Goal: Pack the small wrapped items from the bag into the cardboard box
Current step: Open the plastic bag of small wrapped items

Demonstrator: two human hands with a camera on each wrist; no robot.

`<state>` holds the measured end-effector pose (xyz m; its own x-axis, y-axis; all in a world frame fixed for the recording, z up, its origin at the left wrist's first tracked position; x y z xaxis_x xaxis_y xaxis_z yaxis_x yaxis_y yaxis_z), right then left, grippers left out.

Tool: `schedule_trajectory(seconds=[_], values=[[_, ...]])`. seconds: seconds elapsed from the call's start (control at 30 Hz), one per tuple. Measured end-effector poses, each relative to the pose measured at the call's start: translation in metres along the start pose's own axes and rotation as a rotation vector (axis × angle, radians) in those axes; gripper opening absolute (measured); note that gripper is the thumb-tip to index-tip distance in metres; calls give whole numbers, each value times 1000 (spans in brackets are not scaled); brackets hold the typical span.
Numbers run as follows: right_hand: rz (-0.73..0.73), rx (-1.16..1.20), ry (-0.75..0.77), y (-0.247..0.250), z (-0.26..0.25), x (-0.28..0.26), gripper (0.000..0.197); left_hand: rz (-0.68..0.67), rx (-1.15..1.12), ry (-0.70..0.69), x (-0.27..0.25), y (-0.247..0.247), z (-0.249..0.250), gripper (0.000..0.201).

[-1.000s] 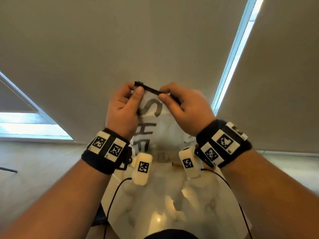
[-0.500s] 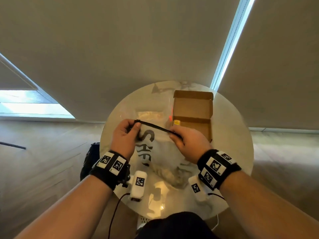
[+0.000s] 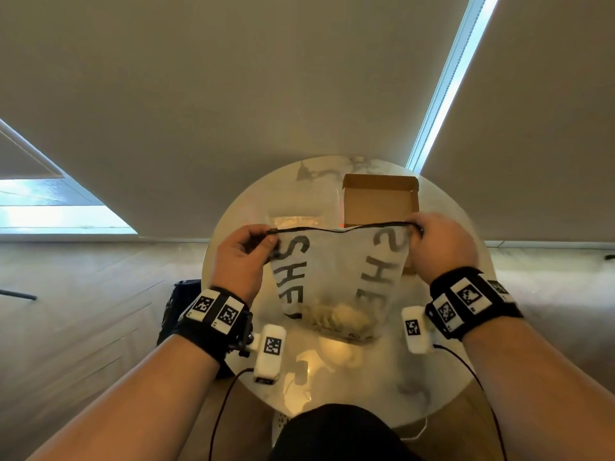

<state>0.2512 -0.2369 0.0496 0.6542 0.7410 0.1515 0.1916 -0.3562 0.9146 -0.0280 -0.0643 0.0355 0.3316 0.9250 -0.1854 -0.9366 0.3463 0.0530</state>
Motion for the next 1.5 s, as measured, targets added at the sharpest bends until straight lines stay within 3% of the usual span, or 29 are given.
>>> schedule_trajectory(seconds=[0.1, 0.27, 0.37, 0.53, 0.67, 0.87, 1.03, 1.1, 1.17, 1.2, 1.27, 1.33, 1.43, 1.5], values=[[29, 5, 96, -2, -39, -6, 28, -56, 14, -18, 3, -7, 5, 12], [-104, 249, 344, -24, -132, -22, 32, -175, 105, -63, 4, -25, 6, 10], [-64, 386, 326, -31, -146, -23, 21, -230, 105, -75, 7, -27, 7, 10], [-5, 343, 332, -32, -140, -28, 15, -237, 91, -68, 5, -19, 6, 14], [22, 253, 214, -33, -111, -32, 18, -184, -23, -6, 13, -4, -2, 18], [115, 105, 9, -12, -52, -31, 19, -258, -212, 116, 14, 11, -12, 22], [204, 113, -144, -5, -16, -32, 17, -386, -267, 156, 15, 19, -20, 25], [204, 146, -202, -5, -11, -32, 15, -506, -261, 183, 14, 16, -22, 21], [198, 258, -243, -6, -15, -34, 14, -673, -247, 255, 7, 8, -22, 4], [194, 339, -250, -7, -19, -34, 13, -757, -221, 302, 2, 3, -22, 9], [170, 492, -233, -12, -31, -34, 11, -894, -75, 394, -9, -9, -25, 39], [130, 578, -183, -16, -48, -34, 10, -939, 175, 451, -19, -21, -28, 57], [54, 667, -81, -24, -77, -38, 11, -892, 509, 369, -25, -41, -31, 37], [-23, 749, -31, -34, -92, -43, 12, -830, 512, 348, -26, -51, -36, 19]])
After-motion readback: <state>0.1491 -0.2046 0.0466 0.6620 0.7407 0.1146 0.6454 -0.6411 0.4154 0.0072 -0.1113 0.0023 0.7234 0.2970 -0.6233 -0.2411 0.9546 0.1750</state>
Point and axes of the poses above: each hand's wrist, its own x-axis towards the middle knuckle, its own y-axis out of the back of the hand, z = x × y, the point moved 5 cm from there along x, towards the middle knuckle, and after that the axes turned 5 degrees about y, right-handed, at the moved point
